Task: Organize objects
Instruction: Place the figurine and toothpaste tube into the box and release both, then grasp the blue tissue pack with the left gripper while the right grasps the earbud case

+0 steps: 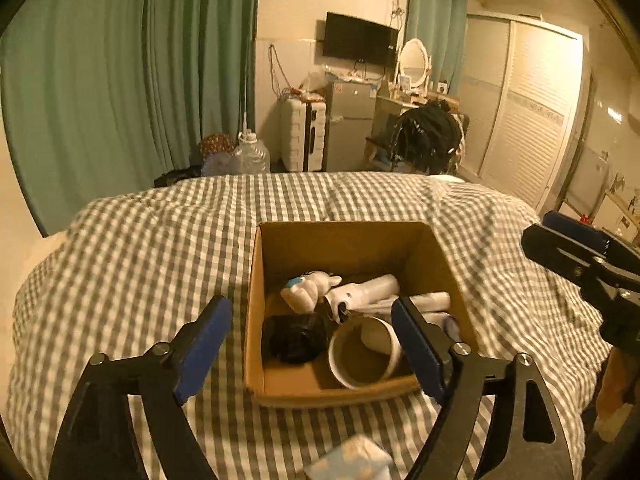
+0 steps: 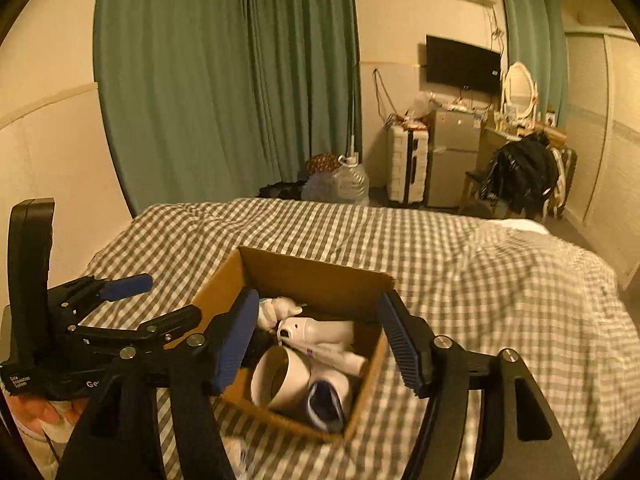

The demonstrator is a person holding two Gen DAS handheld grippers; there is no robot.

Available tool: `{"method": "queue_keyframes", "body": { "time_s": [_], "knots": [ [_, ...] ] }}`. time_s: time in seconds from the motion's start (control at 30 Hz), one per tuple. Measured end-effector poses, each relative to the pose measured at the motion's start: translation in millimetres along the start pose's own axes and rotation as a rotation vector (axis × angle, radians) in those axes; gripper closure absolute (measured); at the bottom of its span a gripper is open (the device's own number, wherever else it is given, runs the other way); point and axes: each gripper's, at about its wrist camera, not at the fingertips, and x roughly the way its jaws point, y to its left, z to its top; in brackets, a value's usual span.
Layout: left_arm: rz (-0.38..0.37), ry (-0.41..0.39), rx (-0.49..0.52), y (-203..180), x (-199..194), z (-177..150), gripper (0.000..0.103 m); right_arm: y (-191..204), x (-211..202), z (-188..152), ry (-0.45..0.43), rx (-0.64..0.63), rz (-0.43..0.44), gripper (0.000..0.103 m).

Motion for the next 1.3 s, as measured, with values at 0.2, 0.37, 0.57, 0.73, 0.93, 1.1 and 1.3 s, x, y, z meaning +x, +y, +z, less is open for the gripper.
{"method": "queue_keyframes", "body": {
  "time_s": [0.2, 0.37, 0.57, 0.73, 0.93, 1.1, 1.3],
  "knots": [
    [0.009, -0.088, 0.038, -13.7, -59.7, 3.1, 0.005, 16.7, -70.7, -1.6, -0.063, -0.046, -0.014, 0.028],
    [0.019, -0.149, 0.053, -21.3, -100.4, 2.6, 0.002, 41.3, -121.3, -7.3, -0.122, -0.096, -0.021, 0.021],
    [0.062, -0.160, 0.044, -24.0, -120.5, -14.8, 0.000, 60.5, -142.4, -26.0, -0.100, -0.090, -0.088, 0.013],
    [0.102, -0.121, 0.013, -17.5, -109.1, -45.5, 0.000, 60.6, -132.0, -53.7, -0.056, -0.039, -0.081, 0.012],
    [0.115, -0.049, -0.029, -6.1, -62.7, -91.0, 0.000, 46.5, -82.5, -92.9, 0.033, 0.010, -0.135, 0.012],
    [0.138, -0.003, 0.036, -14.0, -21.7, -121.7, 0.000, 37.5, -38.3, -126.4, 0.118, 0.020, -0.170, 0.012],
    [0.081, 0.114, 0.079, -25.3, 21.1, -151.3, 0.000, 23.9, -4.6, -154.0, 0.226, 0.073, -0.167, 0.012]
  ]
}}
